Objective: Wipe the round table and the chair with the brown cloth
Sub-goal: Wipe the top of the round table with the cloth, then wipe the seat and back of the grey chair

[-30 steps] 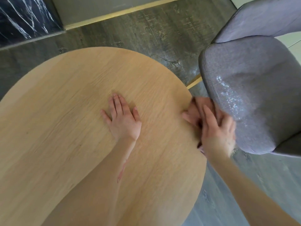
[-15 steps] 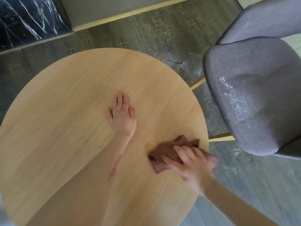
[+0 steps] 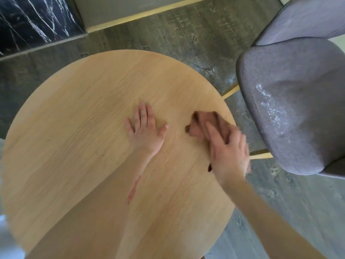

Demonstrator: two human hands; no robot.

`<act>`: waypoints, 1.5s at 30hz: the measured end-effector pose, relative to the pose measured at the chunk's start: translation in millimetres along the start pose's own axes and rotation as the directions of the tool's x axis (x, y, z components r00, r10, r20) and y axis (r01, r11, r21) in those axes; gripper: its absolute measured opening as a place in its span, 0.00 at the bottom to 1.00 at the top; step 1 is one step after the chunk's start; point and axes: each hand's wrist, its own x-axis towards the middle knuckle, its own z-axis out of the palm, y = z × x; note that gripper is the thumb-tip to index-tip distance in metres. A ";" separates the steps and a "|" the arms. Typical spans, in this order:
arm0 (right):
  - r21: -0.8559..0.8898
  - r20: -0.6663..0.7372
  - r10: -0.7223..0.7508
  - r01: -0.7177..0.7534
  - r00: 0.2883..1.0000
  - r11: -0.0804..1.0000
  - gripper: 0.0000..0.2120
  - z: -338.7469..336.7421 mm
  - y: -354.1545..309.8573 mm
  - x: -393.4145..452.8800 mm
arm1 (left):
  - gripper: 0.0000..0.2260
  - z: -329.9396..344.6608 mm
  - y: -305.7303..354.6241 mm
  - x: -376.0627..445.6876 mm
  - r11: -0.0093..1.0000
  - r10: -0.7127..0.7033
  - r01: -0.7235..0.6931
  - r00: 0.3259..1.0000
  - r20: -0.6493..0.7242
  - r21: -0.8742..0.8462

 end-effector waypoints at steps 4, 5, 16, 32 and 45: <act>-0.024 0.205 -0.415 0.428 0.887 0.903 0.27 23.4 -12.2 -63.6 | 0.34 -1.7 -1.6 -0.7 1.000 0.008 -0.008 1.000 0.008 -0.022; -0.077 0.183 -0.465 0.485 0.866 0.871 0.27 28.5 7.5 -65.9 | 0.34 -1.9 -2.1 -0.4 1.000 0.007 -0.007 1.000 0.009 -0.019; -0.081 0.009 0.210 -0.209 0.978 0.975 0.20 -34.5 83.1 -16.1 | 0.34 -3.0 17.7 -10.0 0.999 -0.028 0.027 0.999 0.046 0.030; 0.022 -0.034 0.070 -0.070 0.997 0.997 0.20 -79.9 132.0 3.9 | 0.29 11.6 149.7 -77.7 0.998 0.059 -0.062 0.979 0.196 0.010; 0.132 0.075 -0.008 -0.002 0.997 0.991 0.21 -133.8 337.3 119.1 | 0.43 90.5 376.2 -83.8 0.967 -0.027 0.056 0.992 0.120 -0.248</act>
